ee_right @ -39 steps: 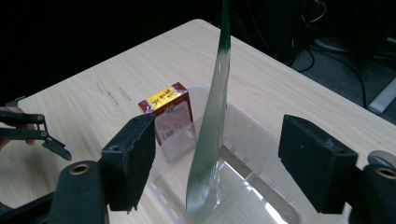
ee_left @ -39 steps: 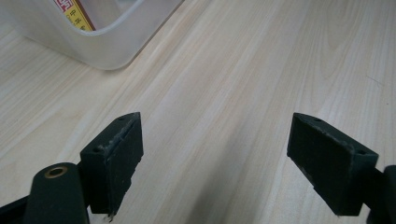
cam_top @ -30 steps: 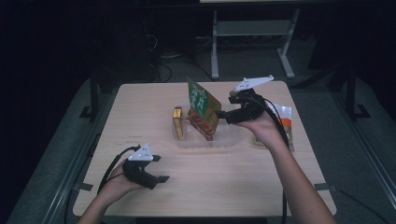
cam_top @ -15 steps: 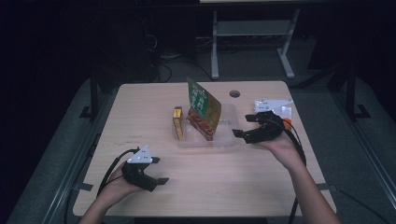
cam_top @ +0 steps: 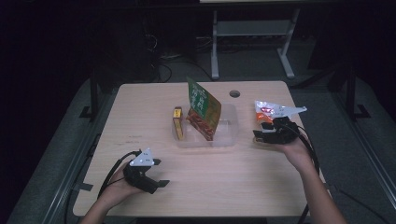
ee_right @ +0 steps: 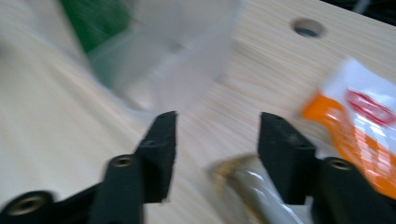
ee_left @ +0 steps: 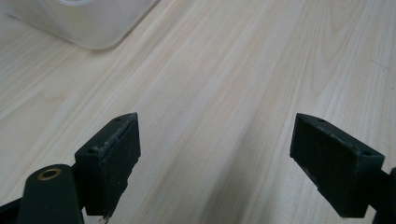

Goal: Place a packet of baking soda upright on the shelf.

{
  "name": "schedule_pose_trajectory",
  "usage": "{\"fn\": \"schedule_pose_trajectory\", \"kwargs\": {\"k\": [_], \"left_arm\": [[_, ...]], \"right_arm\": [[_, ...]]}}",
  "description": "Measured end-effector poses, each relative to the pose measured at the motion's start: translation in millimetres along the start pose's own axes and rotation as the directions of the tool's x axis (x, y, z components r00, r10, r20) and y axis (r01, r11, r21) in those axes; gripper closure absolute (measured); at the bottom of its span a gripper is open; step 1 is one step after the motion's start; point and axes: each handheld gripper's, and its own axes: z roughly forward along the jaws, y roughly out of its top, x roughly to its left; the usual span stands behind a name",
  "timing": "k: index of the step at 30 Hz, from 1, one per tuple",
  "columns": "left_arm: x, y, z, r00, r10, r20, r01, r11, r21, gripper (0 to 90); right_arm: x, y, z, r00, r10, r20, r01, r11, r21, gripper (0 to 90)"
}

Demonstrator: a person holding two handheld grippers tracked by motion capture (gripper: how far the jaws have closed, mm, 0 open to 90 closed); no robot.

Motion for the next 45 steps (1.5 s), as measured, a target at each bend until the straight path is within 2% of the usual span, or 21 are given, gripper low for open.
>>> {"fn": "schedule_pose_trajectory", "kwargs": {"k": [2, 5, 6, 7, 9, 12, 15, 17, 19, 21, 23, 28, 29, 33, 36, 39, 40, 43, 45], "left_arm": [[-0.3, 0.1, 0.3, 1.0, 0.0, 0.001, 0.0, 1.0, 0.0, 15.7], [-0.4, 0.7, 0.1, 1.0, 0.007, 0.0, -0.007, 1.0, 0.004, 15.7], [-0.4, 0.7, 0.1, 1.0, 0.007, 0.0, -0.007, 1.0, 0.004, 15.7], [0.1, 0.5, 0.7, 1.0, 0.008, -0.001, -0.008, 1.0, 0.006, 15.7], [0.4, 0.4, 1.7, 1.0, 0.0, -0.001, 0.0, 1.0, 0.002, 15.7], [0.5, 0.3, 1.6, 1.0, 0.001, -0.001, -0.001, 1.0, 0.002, 15.7], [0.9, 0.2, 1.2, 1.0, 0.001, -0.001, -0.001, 1.0, 0.003, 15.7], [0.8, 0.0, 1.4, 1.0, 0.002, 0.0, -0.002, 1.0, 0.005, 15.7], [0.6, -0.3, 2.0, 1.0, 0.004, 0.003, -0.004, 1.0, 0.009, 15.8], [0.9, -0.3, 2.3, 0.9999, 0.012, 0.004, -0.012, 0.9998, 0.016, 15.7], [-0.3, -0.3, 3.0, 1.0, 0.005, 0.006, -0.005, 0.9999, 0.01, 15.8], [-1.3, -0.3, 3.6, 0.9999, 0.009, 0.011, -0.009, 0.9997, 0.021, 15.9], [-1.6, -0.2, 4.0, 0.9999, 0.01, 0.013, -0.01, 0.9997, 0.021, 15.9], [-3.0, 0.3, 4.8, 0.9997, 0.014, 0.017, -0.015, 0.9996, 0.022, 15.9], [-3.1, 0.3, 4.8, 0.9997, 0.015, 0.018, -0.015, 0.9996, 0.024, 15.9], [-3.2, 0.5, 4.2, 0.9998, 0.011, 0.017, -0.012, 0.9997, 0.02, 15.9], [-3.2, 0.5, 4.2, 0.9998, 0.011, 0.017, -0.012, 0.9997, 0.02, 15.9], [-3.3, 0.4, 4.7, 0.9998, 0.009, 0.018, -0.01, 0.9997, 0.022, 15.9], [-3.2, 0.5, 4.3, 0.9998, 0.013, 0.018, -0.014, 0.9997, 0.021, 15.9]], "right_arm": [[-7.6, -4.9, 2.6, 0.9987, -0.014, 0.048, 0.014, 1.0, 0.007, 63.1], [-19.5, -10.1, 4.0, 0.994, -0.008, 0.109, 0.006, 1.0, 0.019, 77.3], [-23.3, -11.4, 4.2, 0.9927, 0.0, 0.12, -0.003, 1.0, 0.023, 77.3], [-27.5, -12.7, 4.7, 0.9916, 0.005, 0.129, -0.008, 1.0, 0.022, 85.0], [-34.0, -15.5, 5.9, 0.9888, 0.013, 0.149, -0.018, 0.999, 0.034, 89.5], [-44.5, -20.8, 9.8, 0.9864, 0.013, 0.164, -0.024, 0.997, 0.066, 89.7], [-53.3, -28.2, 14.9, 0.981, 0.005, 0.194, -0.029, 0.992, 0.121, 89.8], [-57.2, -32.7, 16.3, 0.9791, 0.018, 0.202, -0.045, 0.99, 0.133, 89.8], [-59.5, -36.4, 17.5, 0.981, 0.014, 0.193, -0.044, 0.987, 0.153, 89.8], [-60.4, -39.7, 19.9, 0.9801, -0.017, 0.198, -0.019, 0.983, 0.183, 89.8], [-60.6, -39.9, 18.7, 0.9825, -0.002, 0.186, -0.033, 0.983, 0.182, 89.9], [-57.8, -39.2, 17.0, 0.9872, -0.013, 0.159, -0.018, 0.981, 0.195, 89.9], [-55.9, -39.0, 16.5, 0.988, -0.004, 0.155, -0.027, 0.979, 0.2, 89.9], [-52.3, -39.0, 14.8, 0.9939, -0.001, 0.11, -0.023, 0.976, 0.216, 89.9], [-47.6, -38.5, 14.2, 0.9967, -0.021, 0.079, 0.003, 0.973, 0.23, 90.0], [-42.0, -37.4, 13.1, 0.9989, -0.042, 0.021, 0.035, 0.967, 0.254, 90.0], [-42.0, -37.4, 13.1, 0.9989, -0.042, 0.021, 0.035, 0.967, 0.254, 90.0], [-34.7, -36.2, 13.0, 0.9959, -0.038, -0.082, 0.059, 0.96, 0.273, 90.0], [-29.2, -35.4, 13.4, 0.9897, -0.064, -0.128, 0.098, 0.954, 0.282, 90.0]]}}
